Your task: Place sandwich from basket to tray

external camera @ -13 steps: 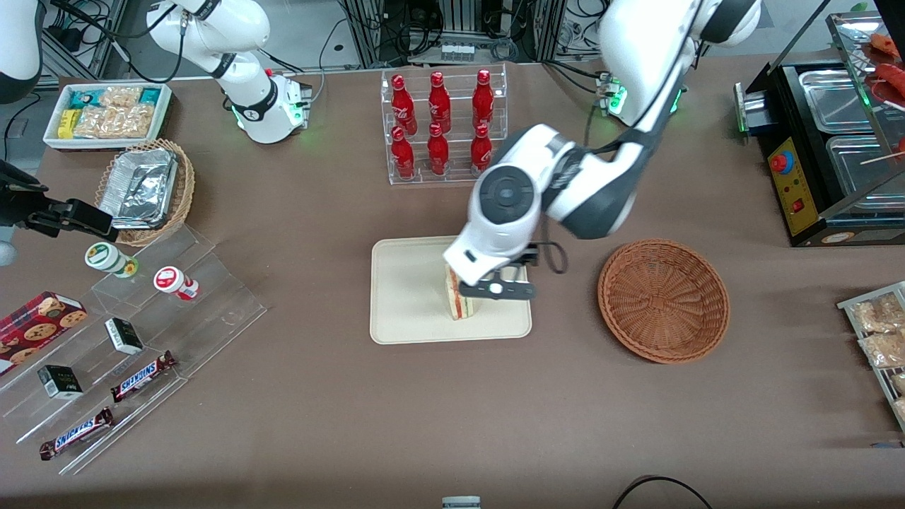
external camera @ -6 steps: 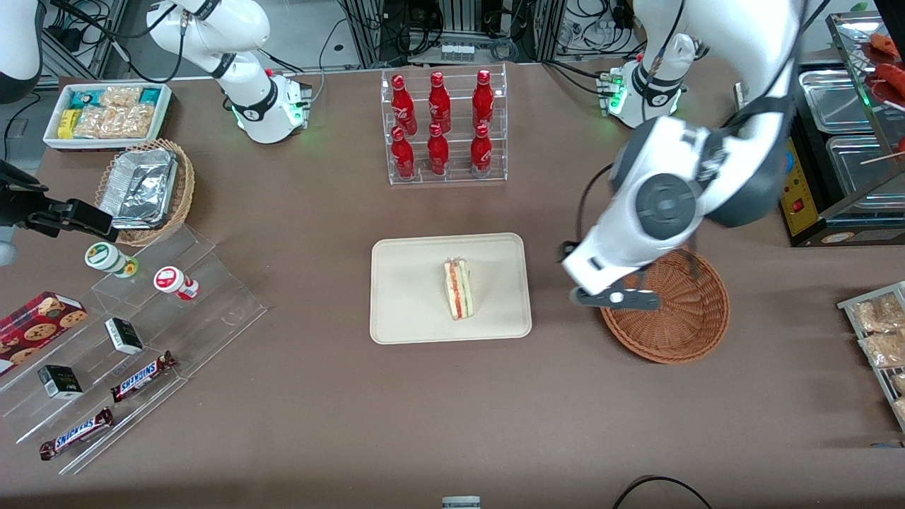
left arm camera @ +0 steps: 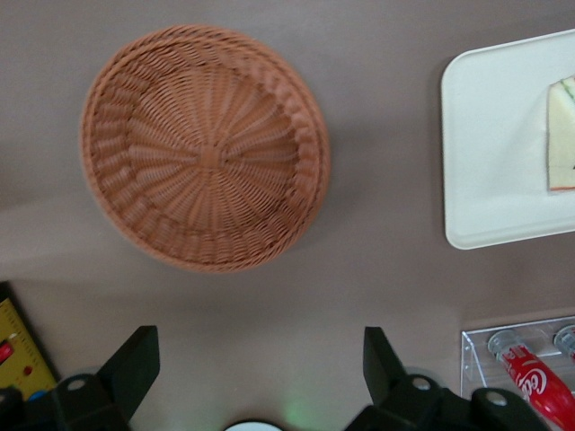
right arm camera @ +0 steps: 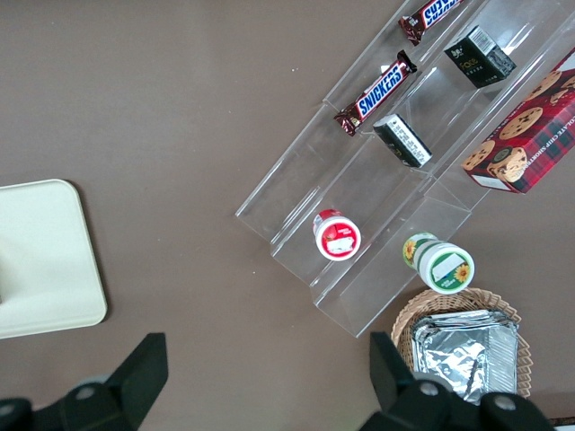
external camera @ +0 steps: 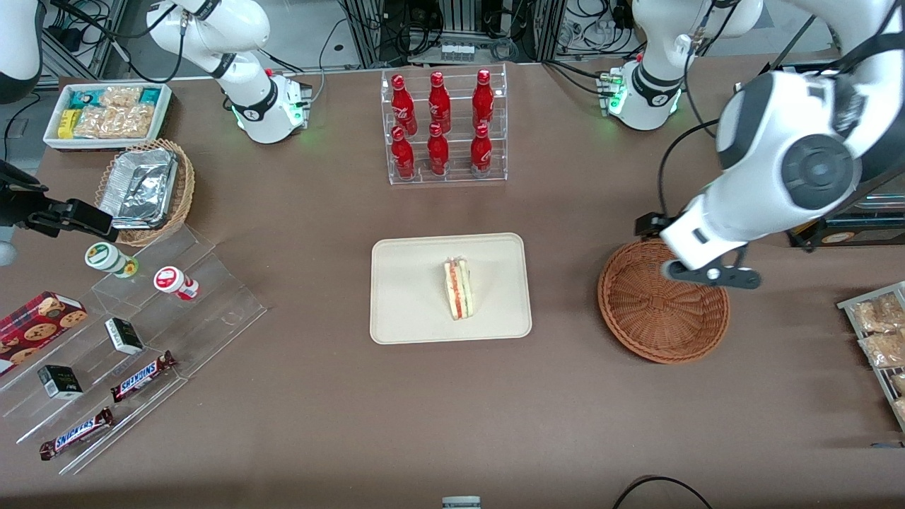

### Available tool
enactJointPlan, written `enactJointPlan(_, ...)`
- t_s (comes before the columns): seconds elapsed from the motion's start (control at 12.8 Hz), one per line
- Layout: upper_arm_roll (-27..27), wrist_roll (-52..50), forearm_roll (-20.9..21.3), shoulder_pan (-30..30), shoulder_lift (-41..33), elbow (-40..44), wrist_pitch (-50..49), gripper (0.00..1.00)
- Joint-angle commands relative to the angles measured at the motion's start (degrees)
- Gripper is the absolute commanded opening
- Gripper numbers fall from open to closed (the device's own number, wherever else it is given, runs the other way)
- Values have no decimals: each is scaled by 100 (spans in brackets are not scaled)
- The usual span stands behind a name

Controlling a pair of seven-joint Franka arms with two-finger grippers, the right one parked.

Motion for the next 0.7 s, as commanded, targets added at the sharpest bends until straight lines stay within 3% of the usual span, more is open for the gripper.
enactJointPlan(0.0, -117, 353, 72, 491, -484, -191, -355, 100)
enactJointPlan(0.23, -678, 433, 185, 1300, -827, -156, -707, 100)
enactJointPlan(0.63, -671, 425, 257, 1627, -1092, -7, -849, 100)
